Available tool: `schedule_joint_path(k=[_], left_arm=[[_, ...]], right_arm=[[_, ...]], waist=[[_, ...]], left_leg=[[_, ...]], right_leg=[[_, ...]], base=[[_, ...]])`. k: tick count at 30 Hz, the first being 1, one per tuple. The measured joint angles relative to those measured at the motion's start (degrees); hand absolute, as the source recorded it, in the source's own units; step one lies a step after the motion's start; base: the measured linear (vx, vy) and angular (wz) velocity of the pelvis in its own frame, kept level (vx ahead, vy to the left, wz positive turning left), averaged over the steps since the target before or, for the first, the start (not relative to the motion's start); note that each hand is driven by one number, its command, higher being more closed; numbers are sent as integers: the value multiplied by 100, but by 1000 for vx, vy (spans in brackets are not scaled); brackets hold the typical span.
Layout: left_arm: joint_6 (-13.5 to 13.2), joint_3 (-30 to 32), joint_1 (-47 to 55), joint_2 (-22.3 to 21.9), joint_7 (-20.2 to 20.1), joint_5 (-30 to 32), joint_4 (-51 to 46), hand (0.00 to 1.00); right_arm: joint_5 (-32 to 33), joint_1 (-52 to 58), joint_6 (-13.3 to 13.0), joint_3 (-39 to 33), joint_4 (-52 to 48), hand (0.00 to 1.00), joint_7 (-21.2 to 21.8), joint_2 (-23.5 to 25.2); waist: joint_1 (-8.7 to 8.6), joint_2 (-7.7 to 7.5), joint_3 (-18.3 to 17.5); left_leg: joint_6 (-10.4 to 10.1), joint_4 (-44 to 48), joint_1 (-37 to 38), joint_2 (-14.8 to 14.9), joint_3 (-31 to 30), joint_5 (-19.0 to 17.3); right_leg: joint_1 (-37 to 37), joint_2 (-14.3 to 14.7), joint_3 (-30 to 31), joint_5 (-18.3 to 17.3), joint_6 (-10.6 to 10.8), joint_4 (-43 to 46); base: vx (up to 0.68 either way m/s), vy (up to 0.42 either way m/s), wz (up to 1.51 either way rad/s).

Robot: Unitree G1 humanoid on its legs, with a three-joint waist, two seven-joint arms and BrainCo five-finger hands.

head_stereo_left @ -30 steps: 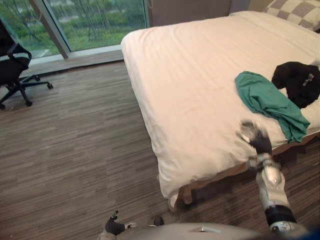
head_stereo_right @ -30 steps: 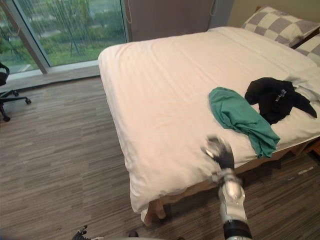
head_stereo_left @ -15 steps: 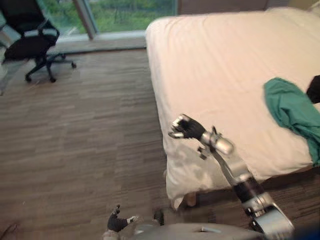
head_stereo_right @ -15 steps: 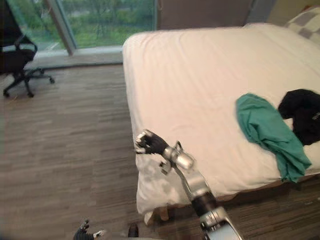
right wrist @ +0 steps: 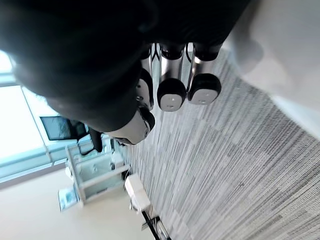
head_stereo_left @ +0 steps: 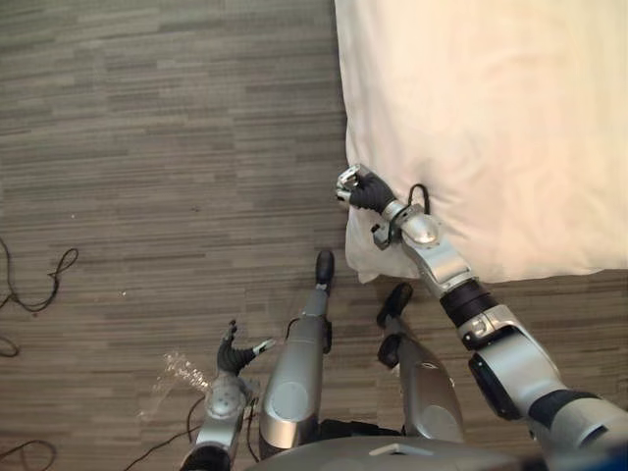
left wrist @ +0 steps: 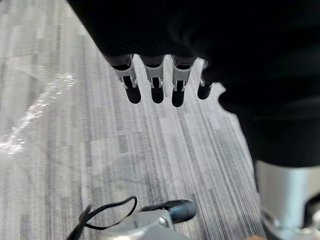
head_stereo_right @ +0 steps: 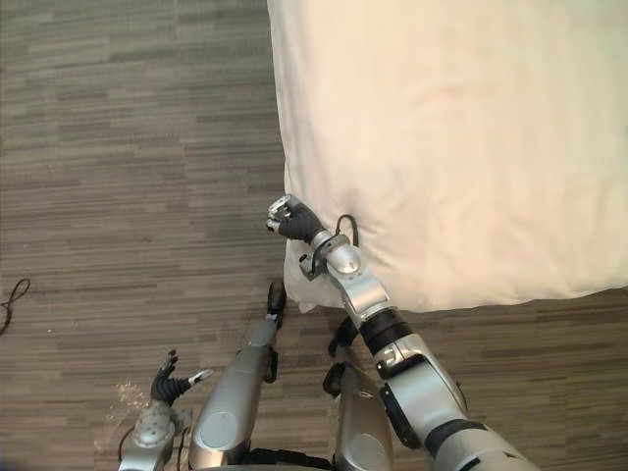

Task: Tidy the bed and pick cloth on bed and put in laundry

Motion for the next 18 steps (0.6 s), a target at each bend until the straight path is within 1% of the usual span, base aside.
schedule_joint_path(k=[1,2,4,5,8,10,11,12,13,14,15,16,17,18], left_arm=[[-4,-73,-77,-2,-2,1,10,0],[-32,-84,-223,-64,-1,-16,67,0],[-24,-69,-375,-156,0,-143,117,0],[-24,-53,-471,-246,0,-253,106,0],[3,165,-673,-445,7,-412,35,0],[185,209,-803,-570,15,-495,-147,0],[359,236,-906,-647,16,-502,-274,0],[656,254,-1075,-705,11,-563,-464,0],[856,257,-1221,-717,8,-662,-565,0],[1044,272,-1415,-713,6,-762,-679,0],[1230,284,-1603,-695,-4,-909,-807,0],[1306,326,-1709,-694,-9,-955,-812,0],[1377,391,-1828,-685,-17,-964,-815,0],[1399,437,-1894,-627,-38,-1059,-809,0]], right_arm=[[32,-68,-19,-2,91,100,-40,-2],[48,-204,-64,-19,231,100,-124,-20],[94,-277,-93,-55,267,100,-235,-22],[218,-303,-122,-112,250,100,-254,-20],[736,-77,-121,-246,222,100,-297,-17],[992,303,-117,-429,157,100,-296,-4],[1015,538,-119,-491,140,100,-275,-3],[1164,810,-121,-542,109,100,-180,8],[1212,1009,-123,-609,87,100,-120,35],[1223,1259,-171,-719,51,100,-6,90],[1389,1548,-244,-892,63,100,169,132],[1489,1738,-278,-1097,72,100,268,174],[1694,1992,-360,-1456,97,100,348,229],[1888,2191,-459,-1896,183,100,417,229]], waist=[[26,35,7],[43,131,42],[49,204,62],[53,241,63],[66,249,63],[62,241,67],[31,229,67],[-24,212,69],[-74,205,73],[-188,197,74],[-283,169,82],[-335,152,79],[-401,120,76],[-503,60,64]], left_leg=[[0,53,-110,-3,46,1],[-3,94,-290,-15,78,18],[-6,106,-493,-15,173,46],[-10,137,-633,-21,216,46],[-39,172,-842,-44,343,24],[-37,197,-881,-82,432,23],[-17,247,-881,-103,486,6],[18,320,-881,-118,541,-27],[29,385,-887,-128,569,-60],[26,463,-887,-137,605,-97],[67,587,-884,-138,679,-177],[84,668,-883,-135,724,-237],[102,768,-866,-121,812,-315],[124,852,-842,-101,906,-393]], right_leg=[[-144,-18,54,0,0,63],[-386,-57,120,-1,0,180],[-687,-92,216,-3,0,316],[-874,-128,251,-7,-3,431],[-1255,-211,374,-80,3,737],[-1412,-296,463,-156,4,968],[-1461,-344,510,-191,-4,1077],[-1501,-377,563,-205,-12,1180],[-1513,-397,594,-226,-18,1230],[-1516,-424,639,-246,-11,1297],[-1520,-448,702,-268,-11,1356],[-1518,-460,742,-270,-11,1381],[-1515,-462,821,-272,-11,1408],[-1500,-459,880,-272,-10,1408]], base=[[-48,42,-24],[-51,36,-23],[-59,39,-19],[-59,37,-15],[-44,36,-9],[-6,33,-7],[5,35,-11],[5,35,-12],[1,34,-11],[-4,34,-14],[-7,32,-19],[-12,28,-29],[-10,20,-36],[-3,23,-37]])
